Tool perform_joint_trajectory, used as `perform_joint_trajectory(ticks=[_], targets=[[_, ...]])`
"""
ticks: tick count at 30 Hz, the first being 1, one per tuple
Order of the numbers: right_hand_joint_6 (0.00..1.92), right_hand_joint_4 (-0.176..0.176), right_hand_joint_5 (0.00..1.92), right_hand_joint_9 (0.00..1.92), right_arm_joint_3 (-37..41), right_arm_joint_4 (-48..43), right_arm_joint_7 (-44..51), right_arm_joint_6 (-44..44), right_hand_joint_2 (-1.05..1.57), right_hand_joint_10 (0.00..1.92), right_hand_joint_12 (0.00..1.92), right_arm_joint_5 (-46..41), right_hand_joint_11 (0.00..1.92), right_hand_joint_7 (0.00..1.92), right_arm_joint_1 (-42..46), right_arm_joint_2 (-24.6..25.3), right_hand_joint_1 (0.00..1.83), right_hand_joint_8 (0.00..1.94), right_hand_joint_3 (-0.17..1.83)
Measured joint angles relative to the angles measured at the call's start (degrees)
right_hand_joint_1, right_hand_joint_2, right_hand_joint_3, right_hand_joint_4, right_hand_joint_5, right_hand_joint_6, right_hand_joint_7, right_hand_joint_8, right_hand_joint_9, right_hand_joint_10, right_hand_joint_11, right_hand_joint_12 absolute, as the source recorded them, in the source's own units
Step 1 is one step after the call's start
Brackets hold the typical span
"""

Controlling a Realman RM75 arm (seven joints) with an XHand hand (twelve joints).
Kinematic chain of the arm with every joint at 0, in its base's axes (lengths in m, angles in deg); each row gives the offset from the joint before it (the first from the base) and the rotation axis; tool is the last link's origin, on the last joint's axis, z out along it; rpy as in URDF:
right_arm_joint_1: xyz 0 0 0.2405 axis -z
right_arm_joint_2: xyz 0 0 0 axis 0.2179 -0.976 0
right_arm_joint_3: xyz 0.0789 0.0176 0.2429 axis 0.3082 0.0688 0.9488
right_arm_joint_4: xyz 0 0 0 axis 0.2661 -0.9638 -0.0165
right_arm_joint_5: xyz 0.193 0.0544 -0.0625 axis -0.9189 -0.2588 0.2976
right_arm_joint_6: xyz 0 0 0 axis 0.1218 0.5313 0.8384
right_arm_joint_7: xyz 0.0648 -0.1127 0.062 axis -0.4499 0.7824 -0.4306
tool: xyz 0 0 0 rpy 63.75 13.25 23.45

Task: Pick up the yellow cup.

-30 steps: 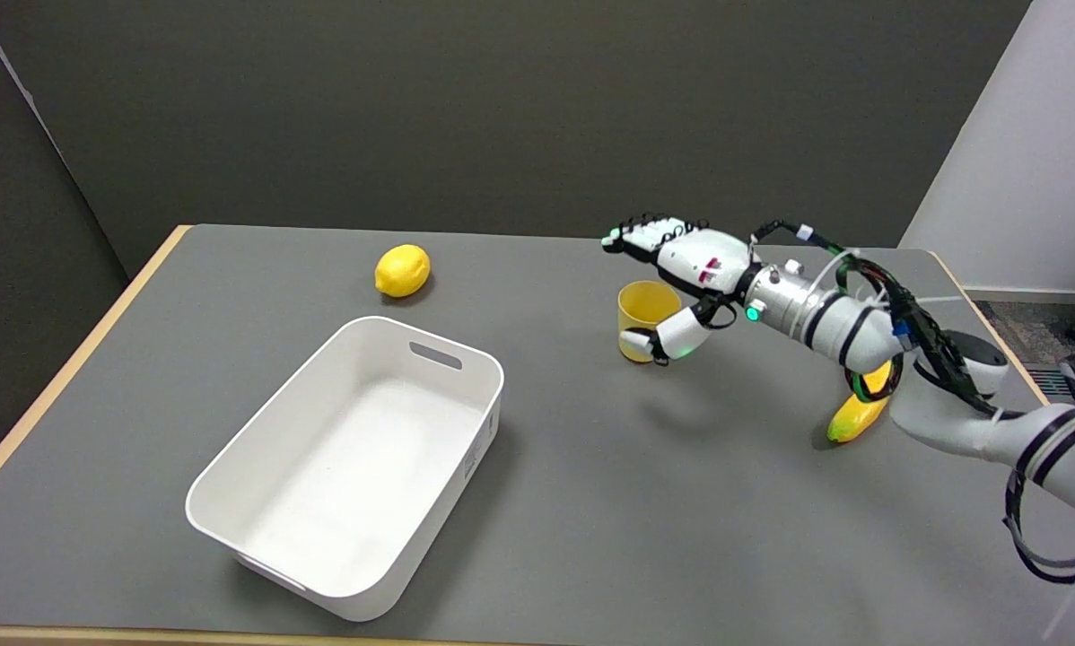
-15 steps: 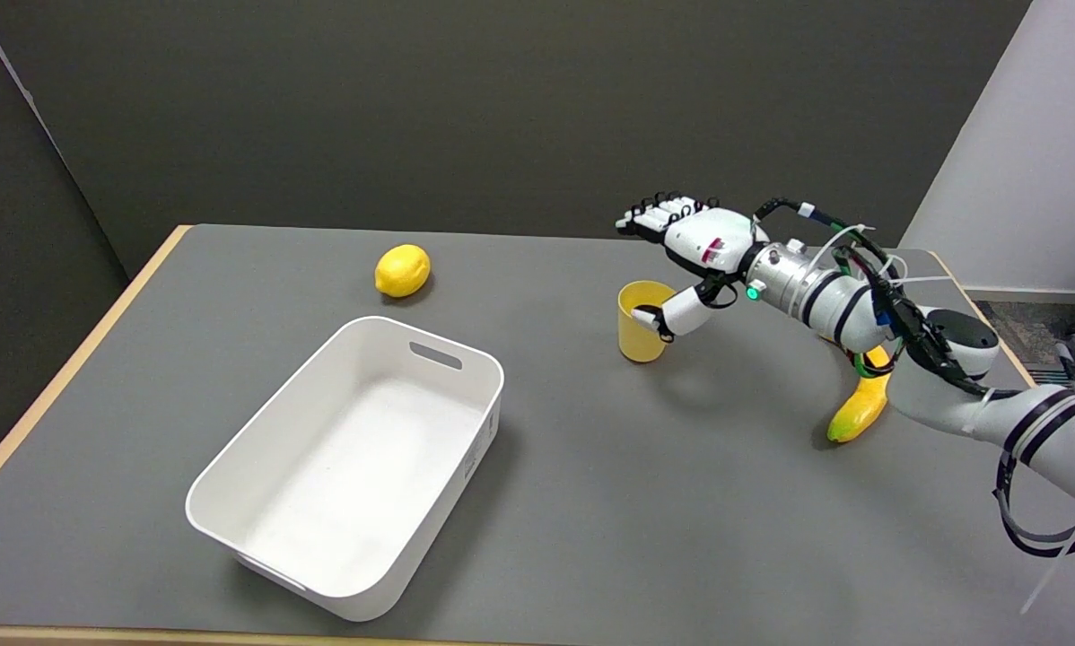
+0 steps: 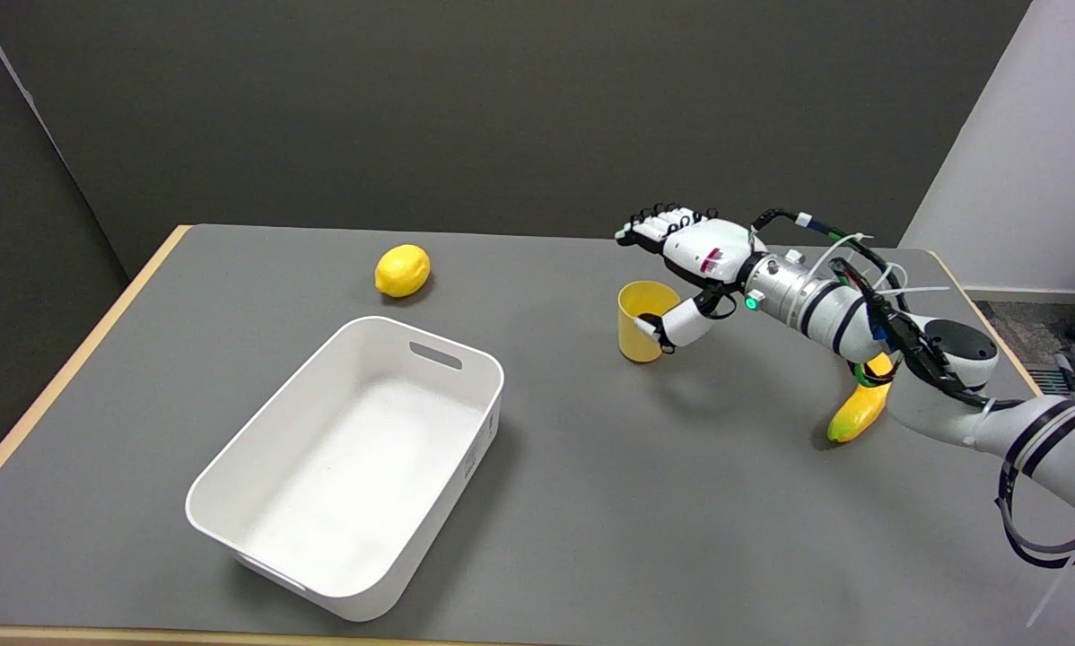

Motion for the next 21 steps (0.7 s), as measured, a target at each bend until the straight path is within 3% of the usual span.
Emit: perform_joint_trajectory(ticks=[6,9,19,21], targets=[[0.36,-0.083,0.15,0.0,-0.7,0.2,-0.9,-0.1,0.59,0.64,0.99,0.4,0.0,0.15,0.1,0.2,0.57,0.29,0.85],[0.44,-0.084,0.12,0.01,-1.3,0.6,-1.3,-0.2,0.55,0.62,1.0,0.5,0.0,0.11,-0.2,0.4,0.54,0.38,0.94],[0.44,-0.084,0.12,0.01,-3.6,3.5,-2.5,0.1,0.55,0.63,1.0,0.8,0.0,0.11,-1.7,1.7,0.54,0.38,0.94],[0.36,-0.083,0.15,0.0,-3.9,4.2,-2.7,0.3,0.59,0.65,1.01,0.8,0.0,0.15,-1.9,2.0,0.56,0.3,0.85]])
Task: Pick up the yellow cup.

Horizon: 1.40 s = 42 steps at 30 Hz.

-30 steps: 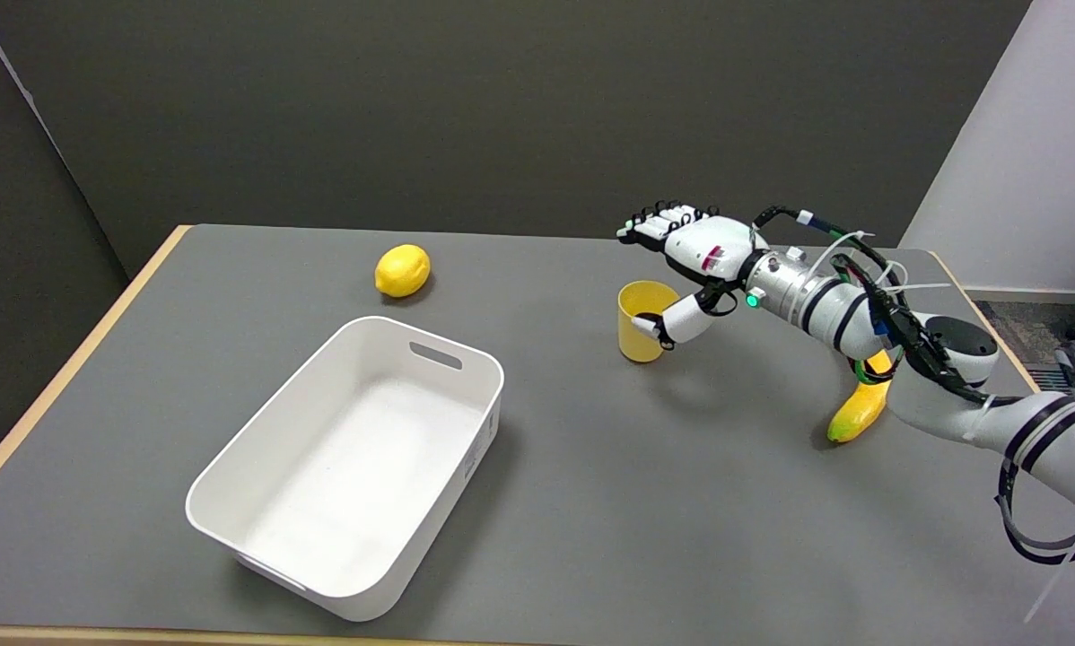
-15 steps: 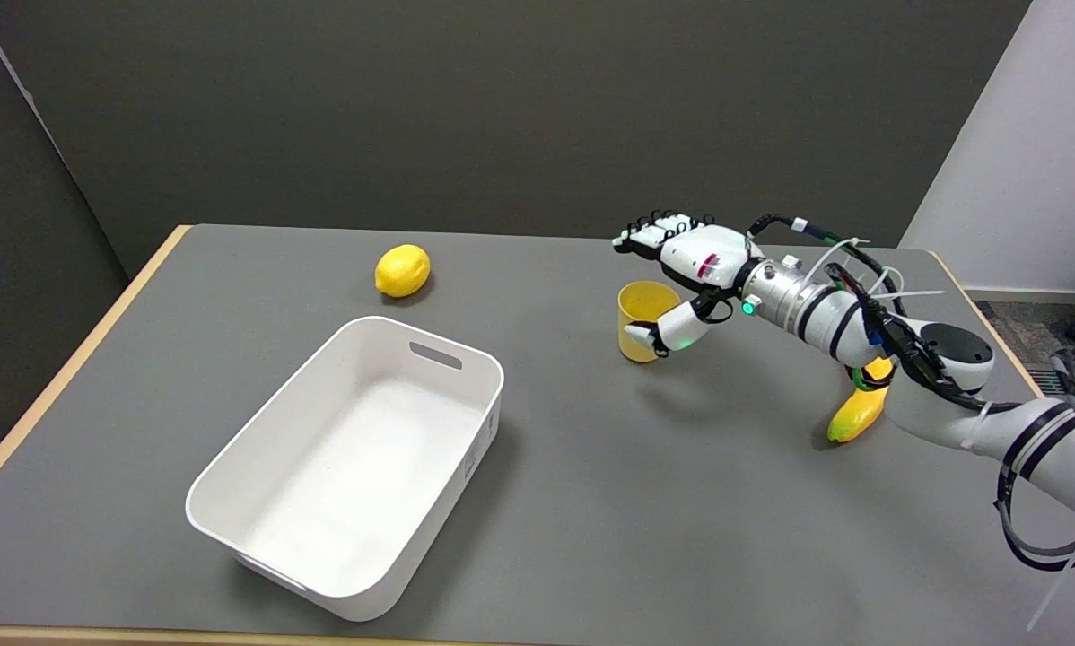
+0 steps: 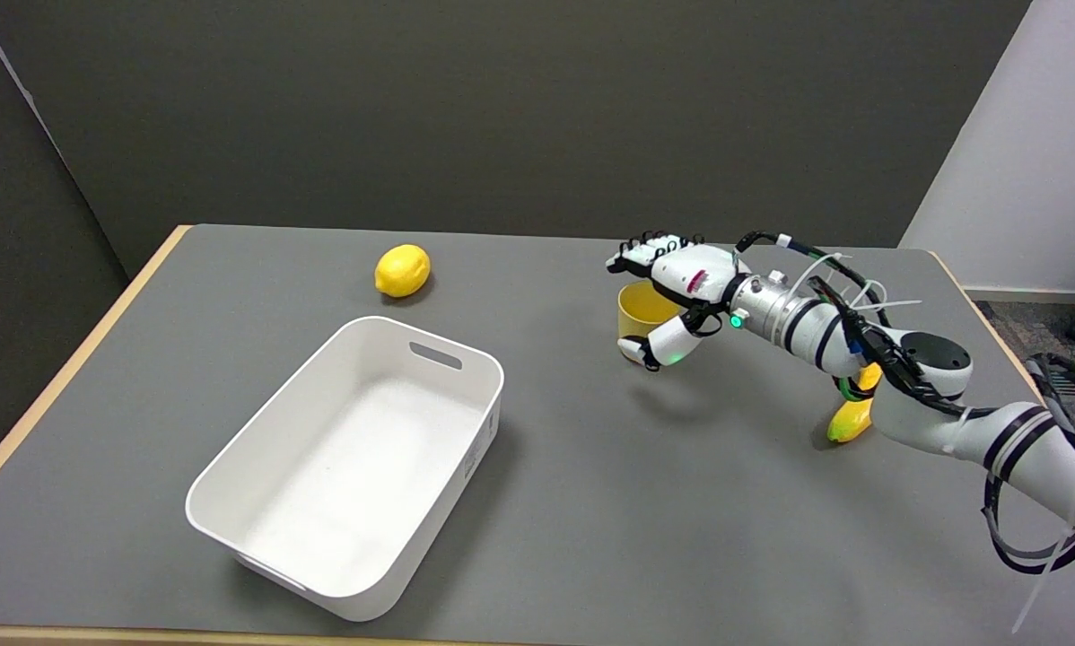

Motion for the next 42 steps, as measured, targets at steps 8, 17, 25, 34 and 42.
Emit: perform_joint_trajectory(ticks=[8,17,25,34,42], targets=[[0.5,-0.073,0.25,0.36,-0.9,2.2,-0.4,0.4,0.62,1.01,1.57,0.2,0.35,0.41,-0.8,0.9,0.62,0.53,0.9],[1.52,-0.139,0.61,0.84,-1.2,3.8,-0.4,1.2,1.06,1.63,1.92,0.6,0.13,0.68,-1.3,1.5,0.97,1.62,0.48],[1.73,0.029,0.74,0.93,-0.6,4.7,-0.4,3.0,0.84,1.92,1.92,3.3,0.52,0.68,-1.4,2.4,0.94,1.94,0.98],[1.91,0.027,0.69,1.22,1.1,4.9,0.0,4.8,0.85,1.92,1.92,5.9,0.96,0.76,-1.3,3.2,0.87,1.94,1.1],[1.92,0.033,0.67,1.25,5.0,2.8,0.2,5.6,0.88,1.92,1.92,6.9,1.02,0.87,-0.9,3.9,0.86,1.94,1.06]])
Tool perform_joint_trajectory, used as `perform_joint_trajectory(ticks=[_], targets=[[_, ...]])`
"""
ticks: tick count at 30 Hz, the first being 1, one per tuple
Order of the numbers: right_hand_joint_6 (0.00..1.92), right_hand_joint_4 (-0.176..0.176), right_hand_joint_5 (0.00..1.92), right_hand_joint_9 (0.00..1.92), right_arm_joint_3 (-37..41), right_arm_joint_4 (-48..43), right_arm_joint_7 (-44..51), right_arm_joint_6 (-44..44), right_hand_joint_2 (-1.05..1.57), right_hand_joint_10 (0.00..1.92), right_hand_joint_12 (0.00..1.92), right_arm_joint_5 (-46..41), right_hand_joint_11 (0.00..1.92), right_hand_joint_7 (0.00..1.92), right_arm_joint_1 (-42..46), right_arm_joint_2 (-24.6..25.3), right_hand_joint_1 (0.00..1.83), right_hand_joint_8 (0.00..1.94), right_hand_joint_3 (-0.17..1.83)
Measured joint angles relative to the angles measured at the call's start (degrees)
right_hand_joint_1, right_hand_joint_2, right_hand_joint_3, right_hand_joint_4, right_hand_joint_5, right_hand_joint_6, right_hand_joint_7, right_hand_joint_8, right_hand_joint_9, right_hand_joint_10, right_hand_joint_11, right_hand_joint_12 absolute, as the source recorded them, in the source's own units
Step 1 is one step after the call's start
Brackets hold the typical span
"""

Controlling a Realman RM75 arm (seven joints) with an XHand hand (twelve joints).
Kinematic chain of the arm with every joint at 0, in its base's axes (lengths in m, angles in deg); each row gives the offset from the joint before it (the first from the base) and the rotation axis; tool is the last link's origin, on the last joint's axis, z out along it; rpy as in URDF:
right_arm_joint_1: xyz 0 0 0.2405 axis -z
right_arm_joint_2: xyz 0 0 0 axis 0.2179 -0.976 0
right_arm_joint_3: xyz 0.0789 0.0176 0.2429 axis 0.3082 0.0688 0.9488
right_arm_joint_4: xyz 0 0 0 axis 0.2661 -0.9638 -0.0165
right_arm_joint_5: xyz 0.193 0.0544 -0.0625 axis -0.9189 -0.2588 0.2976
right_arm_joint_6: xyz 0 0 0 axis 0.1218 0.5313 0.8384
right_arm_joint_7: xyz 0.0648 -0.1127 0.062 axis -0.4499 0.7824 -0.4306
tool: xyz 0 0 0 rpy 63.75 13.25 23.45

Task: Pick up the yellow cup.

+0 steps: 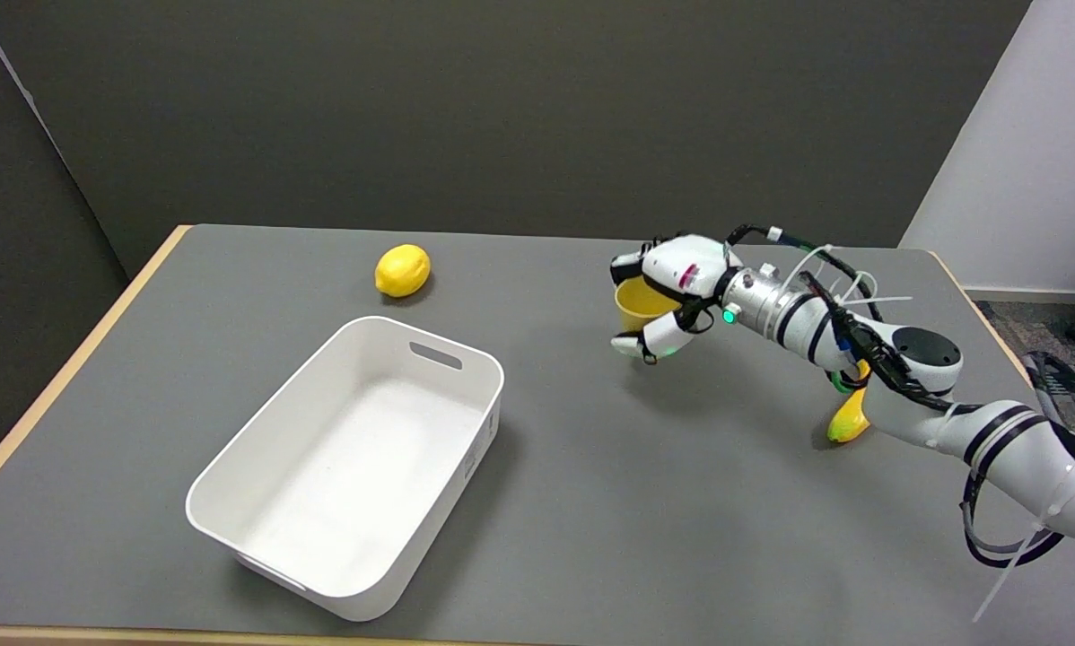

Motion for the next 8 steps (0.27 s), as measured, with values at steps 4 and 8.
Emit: perform_joint_trajectory(ticks=[4,8], targets=[[1.92,0.028,0.66,1.25,2.7,-2.3,0.0,0.4,0.89,1.92,1.92,0.2,1.02,0.87,0.7,0.5,0.86,1.94,1.05],[1.92,0.024,0.65,1.25,5.7,-5.4,-0.1,1.1,0.91,1.92,1.92,-0.5,1.02,0.86,1.6,1.2,0.85,1.94,1.02]])
